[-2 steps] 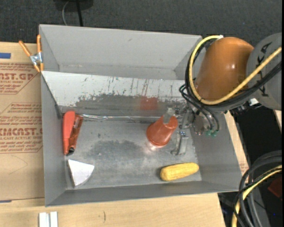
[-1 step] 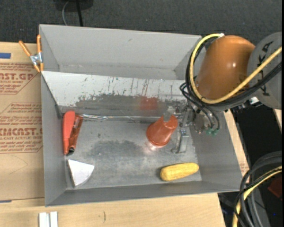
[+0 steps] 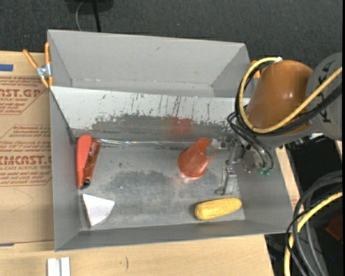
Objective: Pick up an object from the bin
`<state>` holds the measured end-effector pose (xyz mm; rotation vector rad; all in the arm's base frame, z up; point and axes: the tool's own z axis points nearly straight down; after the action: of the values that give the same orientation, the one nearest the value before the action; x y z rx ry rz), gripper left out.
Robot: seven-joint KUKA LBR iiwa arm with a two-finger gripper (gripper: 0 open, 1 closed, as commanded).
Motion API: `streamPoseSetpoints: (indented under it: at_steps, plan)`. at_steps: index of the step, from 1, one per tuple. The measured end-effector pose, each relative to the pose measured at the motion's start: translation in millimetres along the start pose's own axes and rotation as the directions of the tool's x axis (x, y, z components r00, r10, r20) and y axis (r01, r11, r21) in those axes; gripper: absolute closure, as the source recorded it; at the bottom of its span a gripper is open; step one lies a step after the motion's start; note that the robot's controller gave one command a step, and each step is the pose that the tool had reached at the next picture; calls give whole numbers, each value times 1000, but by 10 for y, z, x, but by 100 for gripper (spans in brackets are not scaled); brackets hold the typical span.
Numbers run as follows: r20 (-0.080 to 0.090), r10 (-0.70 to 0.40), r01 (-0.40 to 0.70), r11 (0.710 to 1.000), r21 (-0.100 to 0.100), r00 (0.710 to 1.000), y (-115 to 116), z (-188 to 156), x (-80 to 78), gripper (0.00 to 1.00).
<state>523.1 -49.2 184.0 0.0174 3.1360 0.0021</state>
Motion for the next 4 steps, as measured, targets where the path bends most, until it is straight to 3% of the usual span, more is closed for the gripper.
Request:
streamPoseSetpoints:
  at_steps: [1,2,3,4]
  plan:
    - [-7,-52,52,999,3,999,-166,368,75,0]
    - [5,-161,161,987,1,987,-316,826,233,0]
    - [-7,-71,71,997,2,997,-483,1126,339,0]
    - [2,-159,159,987,3,987,-542,1215,348,100]
